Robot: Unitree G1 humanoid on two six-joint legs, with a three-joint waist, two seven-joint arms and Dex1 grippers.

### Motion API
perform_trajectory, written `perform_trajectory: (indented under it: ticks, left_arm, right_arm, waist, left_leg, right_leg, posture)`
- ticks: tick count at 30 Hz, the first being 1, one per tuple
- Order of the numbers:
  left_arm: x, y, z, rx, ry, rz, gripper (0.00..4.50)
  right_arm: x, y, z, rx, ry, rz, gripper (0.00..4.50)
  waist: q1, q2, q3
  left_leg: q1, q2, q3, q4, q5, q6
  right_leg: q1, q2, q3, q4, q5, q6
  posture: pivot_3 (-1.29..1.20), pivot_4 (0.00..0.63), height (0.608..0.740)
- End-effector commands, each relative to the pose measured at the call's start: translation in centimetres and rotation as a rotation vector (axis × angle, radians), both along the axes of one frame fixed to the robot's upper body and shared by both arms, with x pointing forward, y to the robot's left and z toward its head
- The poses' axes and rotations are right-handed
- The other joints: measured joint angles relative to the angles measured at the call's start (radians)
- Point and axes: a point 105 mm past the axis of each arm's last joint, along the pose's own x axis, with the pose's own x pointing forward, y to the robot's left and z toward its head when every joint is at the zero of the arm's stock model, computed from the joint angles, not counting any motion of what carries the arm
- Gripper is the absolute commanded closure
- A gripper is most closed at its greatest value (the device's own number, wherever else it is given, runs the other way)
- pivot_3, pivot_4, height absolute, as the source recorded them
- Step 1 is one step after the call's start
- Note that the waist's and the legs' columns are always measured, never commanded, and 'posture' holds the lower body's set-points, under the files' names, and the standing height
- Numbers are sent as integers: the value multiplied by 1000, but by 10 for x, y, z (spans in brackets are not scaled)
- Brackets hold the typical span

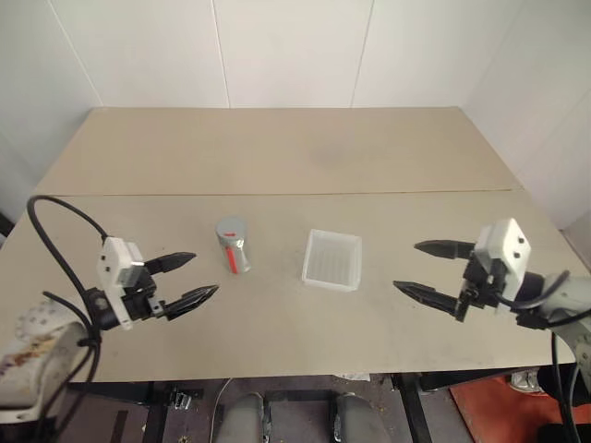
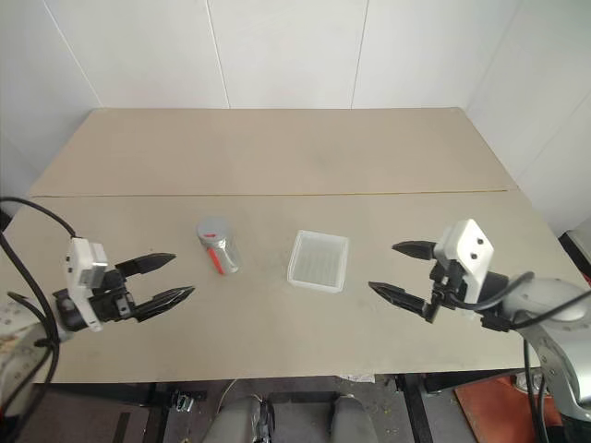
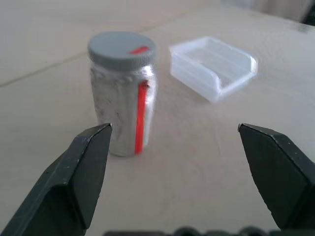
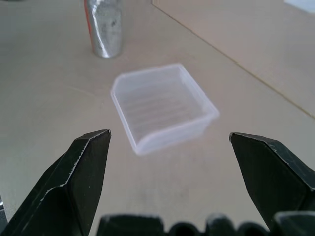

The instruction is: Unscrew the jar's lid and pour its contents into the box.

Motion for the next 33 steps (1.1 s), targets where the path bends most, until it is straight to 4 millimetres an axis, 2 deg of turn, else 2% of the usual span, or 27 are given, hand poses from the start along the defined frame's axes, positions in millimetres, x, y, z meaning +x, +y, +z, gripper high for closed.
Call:
perform_trajectory:
  ticks: [1,4,7,15,30,33]
  left_arm:
    - [7,-10,2,11,-70,72,29]
    - [13,-23,-5,-3,-66,90,29]
    - [20,-27,-13,-4,-70,144,29]
    - [43,-44,-22,-32,-110,290,29]
    - [87,-65,-20,-75,-170,396,29]
    - [90,-63,-17,-83,-195,424,620]
  right_arm:
    - [-1,11,11,-18,-31,70,0]
    - [0,17,14,-35,-43,110,0]
    - [2,25,17,-43,-65,133,0]
    - [5,30,21,-53,-112,143,0]
    - [-2,34,21,-57,-132,151,0]
    - [-3,33,21,-59,-133,146,0]
  waist:
    - [4,0,0]
    - [5,0,0]
    - [2,0,0]
    - [2,0,0]
    - [2,0,0]
    - [0,0,0]
  left_leg:
    - [0,0,0,0,0,0]
    - [-1,-1,0,0,0,0]
    - [-1,-1,0,0,0,0]
    - [-1,-2,0,1,0,0]
    - [-1,-3,-1,1,0,1]
    - [-1,-2,-1,1,0,1]
  right_leg:
    - [0,0,0,0,0,0]
    - [0,0,0,0,0,0]
    - [-1,0,0,0,0,0]
    - [0,0,0,0,1,1]
    - [0,0,0,0,2,2]
    - [0,0,0,0,2,2]
  posture:
    - [0,150,740]
    - [0,150,740]
    - [0,150,740]
    - [0,150,740]
    - [0,150,740]
    - [0,150,740]
